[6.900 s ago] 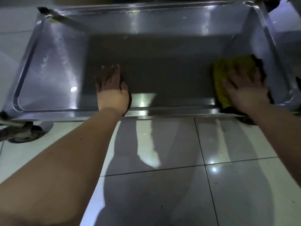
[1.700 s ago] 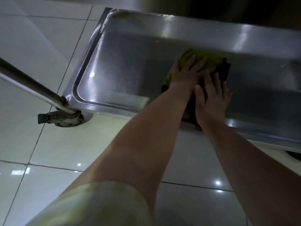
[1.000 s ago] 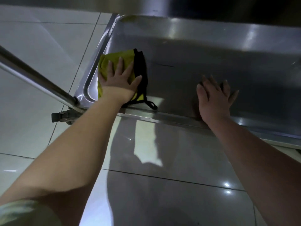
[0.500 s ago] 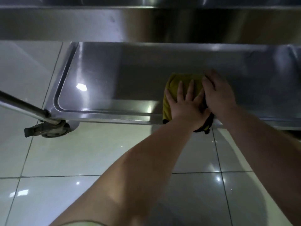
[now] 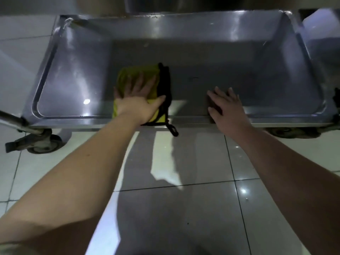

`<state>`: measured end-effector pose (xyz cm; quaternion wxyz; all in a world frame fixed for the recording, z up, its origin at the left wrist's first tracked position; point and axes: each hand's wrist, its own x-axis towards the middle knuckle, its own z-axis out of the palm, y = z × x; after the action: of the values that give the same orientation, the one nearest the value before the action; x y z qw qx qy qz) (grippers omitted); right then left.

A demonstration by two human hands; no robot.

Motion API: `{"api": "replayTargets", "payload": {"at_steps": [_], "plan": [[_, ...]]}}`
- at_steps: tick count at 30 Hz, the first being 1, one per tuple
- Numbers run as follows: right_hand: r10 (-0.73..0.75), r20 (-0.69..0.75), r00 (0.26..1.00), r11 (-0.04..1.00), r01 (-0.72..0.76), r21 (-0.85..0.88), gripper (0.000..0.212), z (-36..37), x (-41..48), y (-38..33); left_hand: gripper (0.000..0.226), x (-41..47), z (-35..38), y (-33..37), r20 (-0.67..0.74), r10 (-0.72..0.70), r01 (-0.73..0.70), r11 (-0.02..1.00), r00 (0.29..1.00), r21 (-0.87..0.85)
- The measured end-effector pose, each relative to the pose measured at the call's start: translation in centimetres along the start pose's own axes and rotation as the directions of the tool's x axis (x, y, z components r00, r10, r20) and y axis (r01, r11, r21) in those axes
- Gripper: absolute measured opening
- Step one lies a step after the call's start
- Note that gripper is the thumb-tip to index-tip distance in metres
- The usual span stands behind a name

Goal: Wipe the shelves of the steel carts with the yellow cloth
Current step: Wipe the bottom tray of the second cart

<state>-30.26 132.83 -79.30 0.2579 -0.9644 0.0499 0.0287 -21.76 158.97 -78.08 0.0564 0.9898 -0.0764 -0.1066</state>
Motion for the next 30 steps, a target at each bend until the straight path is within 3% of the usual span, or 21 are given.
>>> {"api": "replayTargets", "payload": {"at_steps": [5,8,10,12,16,20,21,23,25,28,30], "plan": [[-0.030,0.009,1.000,0.995,0.030,-0.091,0.054,0.3,-0.2,-0.2,0.074,-1.6,-0.5,-7.4,-0.002,-0.214,0.214,0.977,0.977,0.015],[-0.018,0.042,0.999,0.993,0.022,-0.113,0.053,0.3,-0.2,-0.5,0.072,-2.0,-0.2,-6.2,0.006,-0.257,0.257,0.966,0.966,0.040],[-0.001,0.047,0.999,1.000,0.002,-0.027,0.050,0.1,-0.1,-0.4,0.069,-2.1,0.1,-3.8,0.016,-0.255,0.255,0.967,0.967,0.009],[0.050,0.014,0.999,0.981,-0.052,0.186,0.043,-0.4,-0.1,-0.4,0.068,-2.2,0.6,-0.6,0.023,-0.167,0.166,0.986,0.986,0.018],[0.207,-0.027,0.978,0.793,-0.152,0.590,0.038,-1.3,-0.6,-0.7,0.068,-2.4,1.7,7.7,0.048,0.177,-0.181,0.978,0.983,0.104],[0.376,0.028,0.926,0.461,-0.213,0.861,0.041,-2.2,-0.9,-1.1,0.064,-3.3,2.5,13.3,0.091,0.399,-0.407,0.908,0.912,0.097],[0.405,0.013,0.914,0.421,-0.199,0.885,0.043,-2.4,-0.8,-1.0,0.063,-3.6,2.7,13.8,0.088,0.427,-0.435,0.894,0.900,0.104],[0.455,-0.033,0.890,0.464,-0.206,0.861,0.048,-2.7,-0.9,-1.1,0.061,-4.1,2.9,13.9,0.074,0.460,-0.466,0.879,0.885,0.105],[0.466,-0.094,0.880,0.611,-0.243,0.754,0.050,-3.0,-0.6,-1.2,0.060,-4.5,3.1,13.4,0.069,0.482,-0.487,0.868,0.873,0.096],[0.421,-0.177,0.890,0.835,-0.303,0.460,0.050,-3.4,0.7,-2.1,0.061,-5.7,3.3,12.6,0.040,0.507,-0.508,0.851,0.861,0.131],[0.415,-0.093,0.905,0.889,-0.381,0.255,0.049,-3.6,1.6,-2.9,0.062,-7.1,3.4,12.1,0.011,0.542,-0.537,0.829,0.840,0.156]]}}
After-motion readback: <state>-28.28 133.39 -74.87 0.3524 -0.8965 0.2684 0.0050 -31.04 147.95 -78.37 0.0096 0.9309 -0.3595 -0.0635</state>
